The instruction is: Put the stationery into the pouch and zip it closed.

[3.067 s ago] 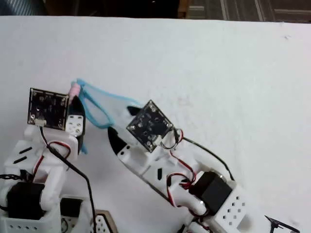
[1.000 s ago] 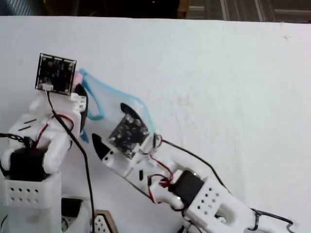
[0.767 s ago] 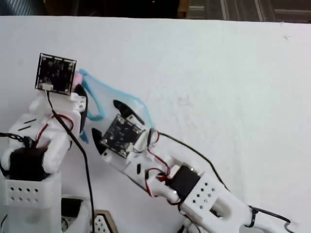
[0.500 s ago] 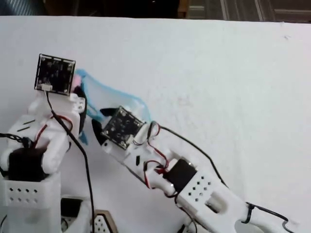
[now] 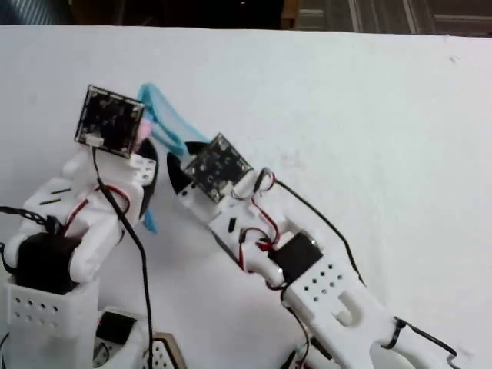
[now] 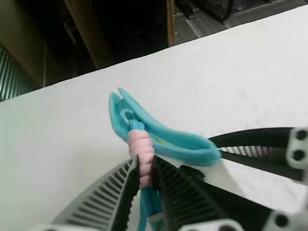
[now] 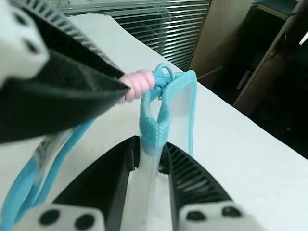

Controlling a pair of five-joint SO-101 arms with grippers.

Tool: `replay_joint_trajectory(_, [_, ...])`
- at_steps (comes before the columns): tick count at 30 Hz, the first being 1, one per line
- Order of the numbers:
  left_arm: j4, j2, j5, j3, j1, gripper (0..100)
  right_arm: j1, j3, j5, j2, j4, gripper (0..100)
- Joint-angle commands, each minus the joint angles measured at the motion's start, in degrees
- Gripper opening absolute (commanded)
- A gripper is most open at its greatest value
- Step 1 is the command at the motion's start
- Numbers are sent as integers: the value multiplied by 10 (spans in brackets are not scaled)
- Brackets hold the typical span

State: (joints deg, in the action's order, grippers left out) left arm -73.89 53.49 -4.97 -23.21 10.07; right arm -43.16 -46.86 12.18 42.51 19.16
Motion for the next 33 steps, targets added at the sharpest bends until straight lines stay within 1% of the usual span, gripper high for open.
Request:
replay_joint_trajectory(1, [-18,-7,-4,39,55,24,5,75,-22,-61,-14,16])
replay_joint_trajectory(6, [-62,-38,-2,62,54,24,11,153,-53,-176,-45,16])
replay_joint_trajectory(12, [-82,-47,-1,86,58,24,36,226,-89,-289,-65,16])
replay_joint_trajectory(18, [-90,-45,-3,87,52,24,70,222,-91,-288,-64,16])
replay_joint_trajectory(24, [-91,-45,-1,91,6,24,85,184,-90,-255,-65,16])
replay_joint_trajectory(28, [-74,-50,-4,76,-74,26,87,151,-86,-207,-46,16])
replay_joint_trajectory(31, [-20,-46,-6,25,-125,28,86,120,-50,-158,-29,16])
replay_joint_trajectory(33, [16,-45,-6,-10,-152,56,89,98,-37,-129,-29,16])
